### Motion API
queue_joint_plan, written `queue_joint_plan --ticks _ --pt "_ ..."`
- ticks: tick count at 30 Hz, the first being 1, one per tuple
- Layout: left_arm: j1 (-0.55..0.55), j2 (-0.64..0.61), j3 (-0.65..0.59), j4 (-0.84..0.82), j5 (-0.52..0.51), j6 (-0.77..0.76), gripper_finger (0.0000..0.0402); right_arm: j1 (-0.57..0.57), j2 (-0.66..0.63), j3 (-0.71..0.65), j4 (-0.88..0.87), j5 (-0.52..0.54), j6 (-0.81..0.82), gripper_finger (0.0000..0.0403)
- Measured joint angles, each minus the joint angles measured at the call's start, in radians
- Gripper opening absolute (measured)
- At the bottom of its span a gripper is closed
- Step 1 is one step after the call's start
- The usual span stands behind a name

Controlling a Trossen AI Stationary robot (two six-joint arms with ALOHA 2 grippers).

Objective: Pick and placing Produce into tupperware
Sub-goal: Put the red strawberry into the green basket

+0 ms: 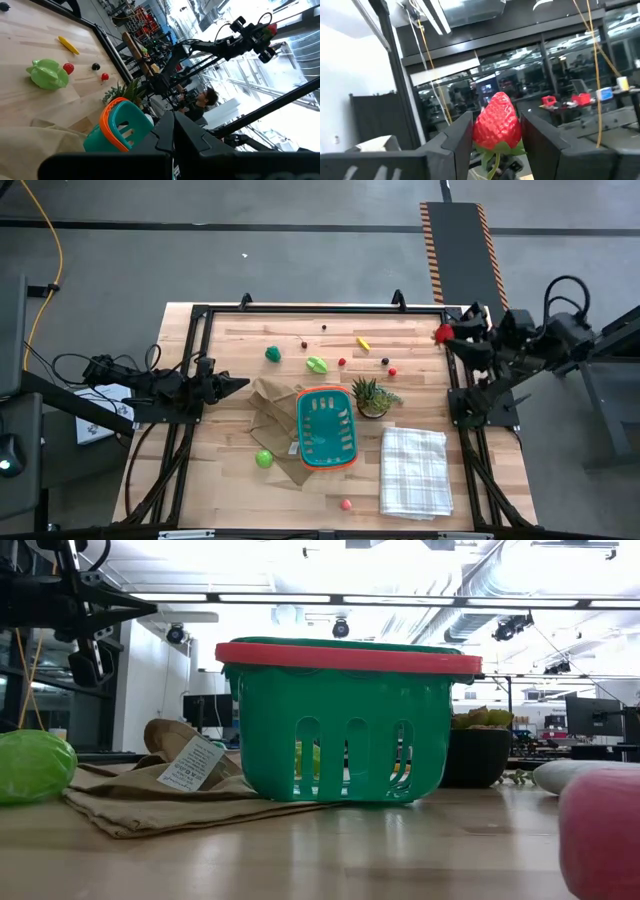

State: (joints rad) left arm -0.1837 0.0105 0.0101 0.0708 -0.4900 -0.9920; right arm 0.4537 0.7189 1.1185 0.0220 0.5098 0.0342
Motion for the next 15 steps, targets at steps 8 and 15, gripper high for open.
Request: queue_joint_plan --ticks 8,15 --pt "0.0 0.0 0.0 0.0 0.0 0.0 0.0001 -0.107 0.03 0.143 -0.272 -0.055 0.035 0.0138" --pt "0.0 0.0 0.0 0.0 0.0 0.0 0.0001 -0.236 0.131 0.342 -0.537 -0.15 0.062 0.0138"
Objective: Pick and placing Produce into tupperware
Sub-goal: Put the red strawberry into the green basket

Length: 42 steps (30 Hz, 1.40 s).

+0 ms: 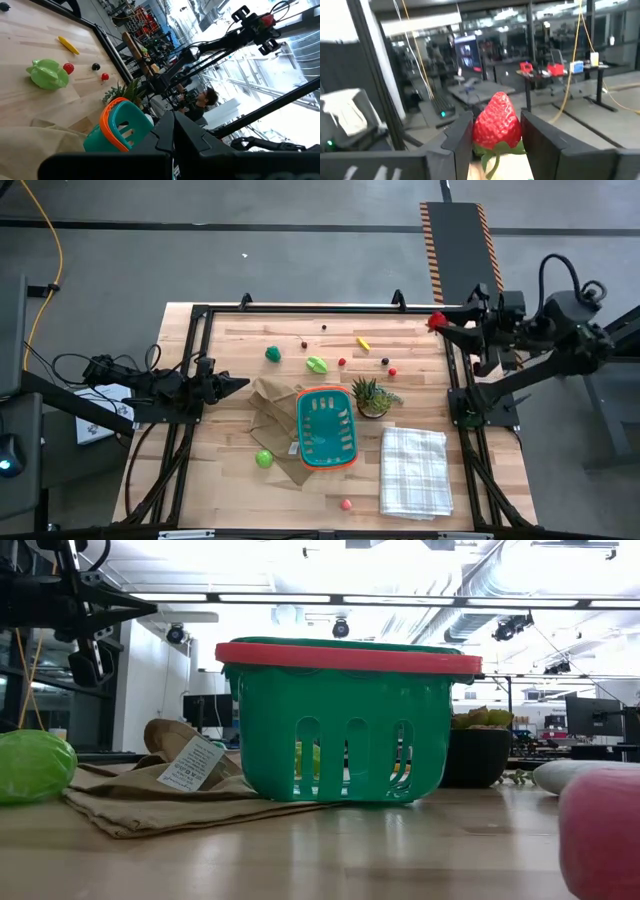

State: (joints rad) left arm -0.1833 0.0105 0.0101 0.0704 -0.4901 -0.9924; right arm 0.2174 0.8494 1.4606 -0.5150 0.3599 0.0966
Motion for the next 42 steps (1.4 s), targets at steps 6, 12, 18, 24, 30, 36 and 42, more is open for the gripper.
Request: queue_joint_plan --ticks 6,12,18,24,30,36,42 --pt "0.0 0.0 0.0 0.0 0.0 0.0 0.0001 -0.135 0.097 0.156 -0.184 -0.119 0.001 0.0138" --pt "0.0 0.0 0.0 0.0 0.0 0.0 0.0001 -0.296 0.207 0.262 -0.327 -0.299 0.01 0.0138" --pt "0.0 0.0 0.0 0.0 0.0 0.0 0.0001 -0.419 0.304 0.304 -0.391 -0.476 0.019 0.0138" --pt "0.0 0.0 0.0 0.0 0.0 0.0 0.0001 -0.472 0.399 0.313 -0.434 -0.553 0.018 0.0138" --pt "0.0 0.0 0.0 0.0 0.0 0.0 0.0001 -0.472 0.503 0.313 -0.483 -0.6 0.003 0.0138" --pt "0.0 0.0 0.0 0.0 0.0 0.0 0.0001 -0.439 0.579 0.313 -0.49 -0.603 -0.019 0.0138" --pt "0.0 0.0 0.0 0.0 0.0 0.032 0.0001 -0.401 0.651 0.313 -0.49 -0.603 -0.027 0.0138"
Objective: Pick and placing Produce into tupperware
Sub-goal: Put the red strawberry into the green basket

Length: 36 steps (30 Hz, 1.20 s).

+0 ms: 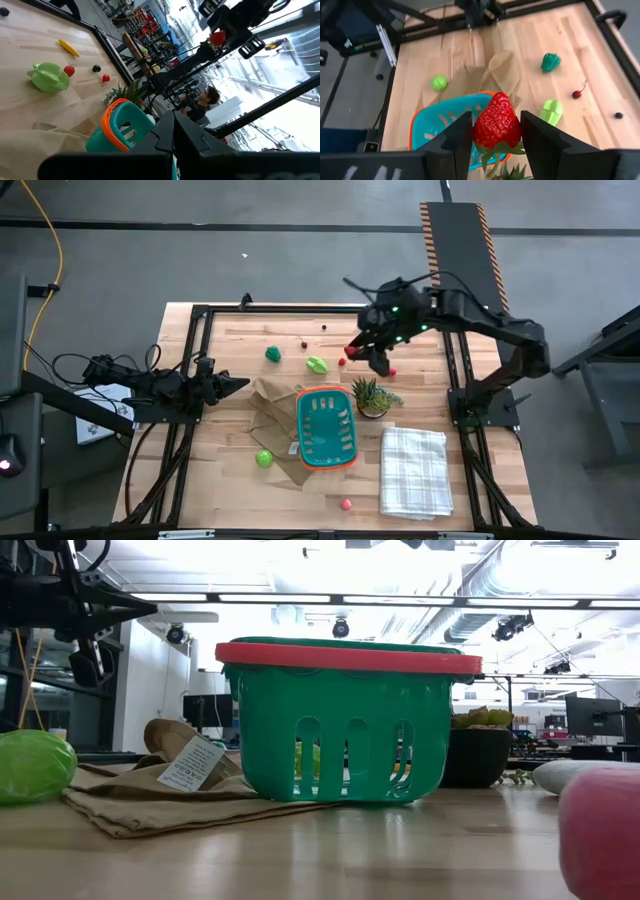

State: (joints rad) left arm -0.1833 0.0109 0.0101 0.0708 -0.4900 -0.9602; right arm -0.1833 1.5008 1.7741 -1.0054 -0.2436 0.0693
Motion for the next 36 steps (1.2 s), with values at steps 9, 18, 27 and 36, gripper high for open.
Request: queue_joint_plan --ticks 9,18,27,36 --pt "0.0 0.0 0.0 0.0 0.0 0.013 0.0001 0.05 0.112 0.0 -0.013 0.004 -0.019 0.0138" --pt "0.0 0.0 0.0 0.0 0.0 0.039 0.0001 0.105 0.222 0.0 -0.053 0.007 -0.024 0.0138" --pt "0.0 0.0 0.0 0.0 0.0 0.04 0.0001 0.166 0.313 -0.01 -0.024 0.006 -0.025 0.0138" --pt "0.0 0.0 0.0 0.0 0.0 0.04 0.0001 0.204 0.339 -0.081 0.019 0.005 0.002 0.0138"
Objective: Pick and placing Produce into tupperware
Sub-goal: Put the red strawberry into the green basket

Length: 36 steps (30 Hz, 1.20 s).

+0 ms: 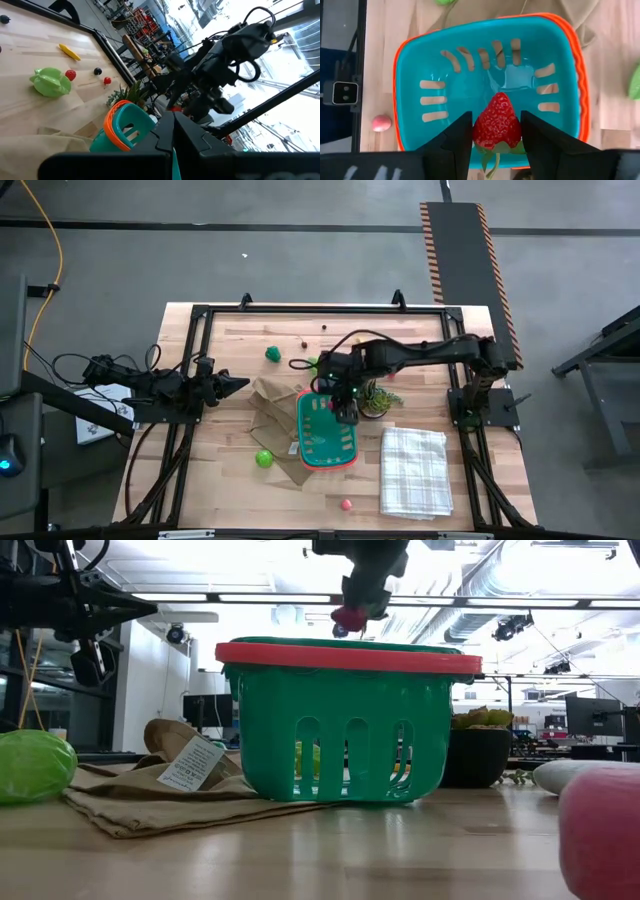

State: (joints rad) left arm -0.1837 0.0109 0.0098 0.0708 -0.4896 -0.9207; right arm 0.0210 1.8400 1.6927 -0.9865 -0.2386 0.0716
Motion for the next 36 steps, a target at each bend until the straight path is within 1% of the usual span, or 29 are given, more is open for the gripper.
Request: queue_joint_plan --ticks 15,25,36 --pt "0.0 0.0 0.0 0.0 0.003 0.011 0.0001 0.059 0.012 -0.168 0.184 -0.013 0.084 0.0138" --pt "0.0 0.001 0.0 0.0 0.007 0.008 0.0001 0.072 0.091 -0.173 0.213 -0.023 0.085 0.0138" --pt "0.0 0.001 0.0 0.0 0.008 0.008 0.0001 0.073 0.112 -0.172 0.247 -0.023 0.085 0.0138"
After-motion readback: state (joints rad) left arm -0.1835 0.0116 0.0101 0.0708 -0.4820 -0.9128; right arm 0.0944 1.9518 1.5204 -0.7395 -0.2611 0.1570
